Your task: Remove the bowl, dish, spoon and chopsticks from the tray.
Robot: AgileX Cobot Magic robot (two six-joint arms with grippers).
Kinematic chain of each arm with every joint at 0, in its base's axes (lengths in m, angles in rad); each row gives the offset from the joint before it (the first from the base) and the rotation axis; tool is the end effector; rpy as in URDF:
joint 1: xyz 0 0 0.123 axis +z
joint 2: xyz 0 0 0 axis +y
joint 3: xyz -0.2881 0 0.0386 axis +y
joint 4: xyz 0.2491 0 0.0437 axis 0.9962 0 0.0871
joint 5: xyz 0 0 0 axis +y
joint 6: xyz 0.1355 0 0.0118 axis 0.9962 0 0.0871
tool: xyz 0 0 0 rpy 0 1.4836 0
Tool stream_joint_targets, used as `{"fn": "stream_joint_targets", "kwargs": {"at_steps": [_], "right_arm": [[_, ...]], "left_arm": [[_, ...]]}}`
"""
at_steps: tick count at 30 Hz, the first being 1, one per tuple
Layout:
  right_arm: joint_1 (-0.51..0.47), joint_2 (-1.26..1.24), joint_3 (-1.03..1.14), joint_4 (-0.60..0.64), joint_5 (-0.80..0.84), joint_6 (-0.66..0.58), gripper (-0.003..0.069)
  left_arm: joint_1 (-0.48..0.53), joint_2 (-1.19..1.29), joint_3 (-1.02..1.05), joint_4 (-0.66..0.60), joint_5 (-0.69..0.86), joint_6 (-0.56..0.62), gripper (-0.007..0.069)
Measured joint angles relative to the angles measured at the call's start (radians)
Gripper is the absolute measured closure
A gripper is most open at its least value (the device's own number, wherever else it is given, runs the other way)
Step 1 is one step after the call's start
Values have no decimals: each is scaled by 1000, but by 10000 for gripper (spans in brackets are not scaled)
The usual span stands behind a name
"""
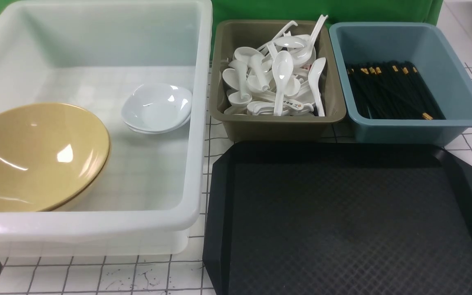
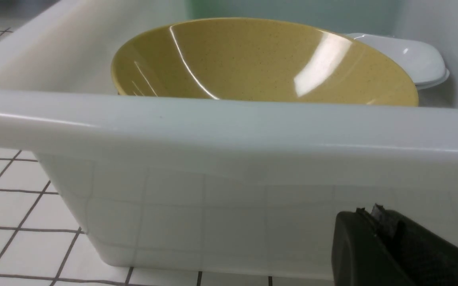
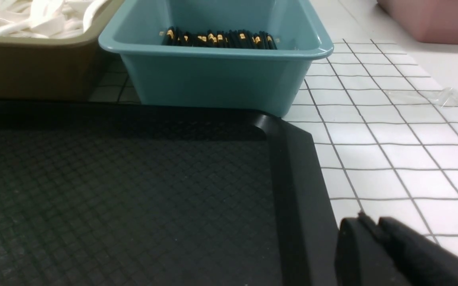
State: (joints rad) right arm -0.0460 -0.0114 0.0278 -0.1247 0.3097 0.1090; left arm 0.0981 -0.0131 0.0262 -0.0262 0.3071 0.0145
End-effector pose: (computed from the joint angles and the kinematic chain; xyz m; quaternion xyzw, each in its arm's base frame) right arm 0.0930 -0.0094 0.1660 0.0259 0.7852 -0.0322 0.6179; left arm 0.0931 0.0081 0.1668 -0.0401 0.7834 0.0241 0.6197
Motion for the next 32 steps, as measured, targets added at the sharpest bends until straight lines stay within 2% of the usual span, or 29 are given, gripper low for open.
{"fn": "stream_joint_targets", "kwargs": {"at_steps": [32], "right_arm": [[0,0,0,0,2,0,540]], "left_arm": [[0,0,0,-1,0,0,637]]}}
